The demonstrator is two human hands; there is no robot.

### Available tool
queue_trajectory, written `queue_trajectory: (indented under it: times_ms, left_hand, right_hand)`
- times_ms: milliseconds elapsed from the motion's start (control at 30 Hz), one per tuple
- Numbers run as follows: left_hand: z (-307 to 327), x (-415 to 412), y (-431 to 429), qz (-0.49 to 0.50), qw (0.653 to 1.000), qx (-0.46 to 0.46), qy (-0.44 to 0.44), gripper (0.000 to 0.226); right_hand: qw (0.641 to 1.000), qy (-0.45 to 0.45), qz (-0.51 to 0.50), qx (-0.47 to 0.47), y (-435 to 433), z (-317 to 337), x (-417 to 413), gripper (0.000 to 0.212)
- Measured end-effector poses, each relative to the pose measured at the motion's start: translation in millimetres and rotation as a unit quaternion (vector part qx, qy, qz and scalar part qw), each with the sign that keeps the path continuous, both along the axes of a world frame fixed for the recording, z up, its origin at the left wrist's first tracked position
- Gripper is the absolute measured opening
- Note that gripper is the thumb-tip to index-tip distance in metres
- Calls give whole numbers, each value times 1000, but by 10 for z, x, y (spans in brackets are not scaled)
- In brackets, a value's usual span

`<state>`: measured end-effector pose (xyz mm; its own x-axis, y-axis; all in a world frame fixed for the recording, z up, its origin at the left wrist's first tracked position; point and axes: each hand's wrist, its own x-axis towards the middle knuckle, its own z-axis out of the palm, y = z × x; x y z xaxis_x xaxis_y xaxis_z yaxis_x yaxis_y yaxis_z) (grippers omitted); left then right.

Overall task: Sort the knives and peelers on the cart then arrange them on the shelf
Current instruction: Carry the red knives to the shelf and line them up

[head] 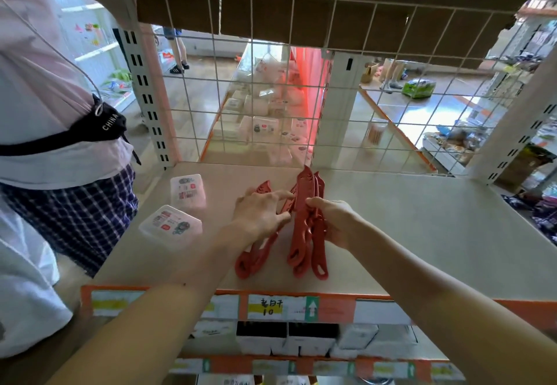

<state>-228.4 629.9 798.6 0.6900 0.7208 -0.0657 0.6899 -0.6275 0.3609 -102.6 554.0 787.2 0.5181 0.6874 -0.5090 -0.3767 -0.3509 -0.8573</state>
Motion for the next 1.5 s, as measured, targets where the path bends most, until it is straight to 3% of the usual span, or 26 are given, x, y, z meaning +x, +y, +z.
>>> queue_trajectory:
  times_ms: [167, 367, 667, 1100, 1333, 1500]
  left_hand:
    - [47, -66, 25, 10, 999, 45, 0, 40]
    - [3, -165, 30, 21, 994, 84, 66, 32]
    - [-5, -172, -19, 11, 998, 38, 55, 32]
    - [-12, -240, -72, 5, 996, 44, 76, 39]
    - [-90, -186, -152, -1, 993, 84, 78, 38]
    - [-69, -149, -122, 41, 993, 67, 87, 38]
  right_hand:
    - [1000, -21, 12, -12, -8, -10, -9, 11]
    - [999, -35, 33, -25, 25, -29, -42, 8]
    - [999, -31, 31, -31, 6, -86, -49, 8]
    - [998, -42, 12, -43, 33, -133, -52, 32]
    - [998, -46, 11, -47, 103, -106, -56, 13]
    - [997, -50, 25, -44, 163, -94, -80, 11]
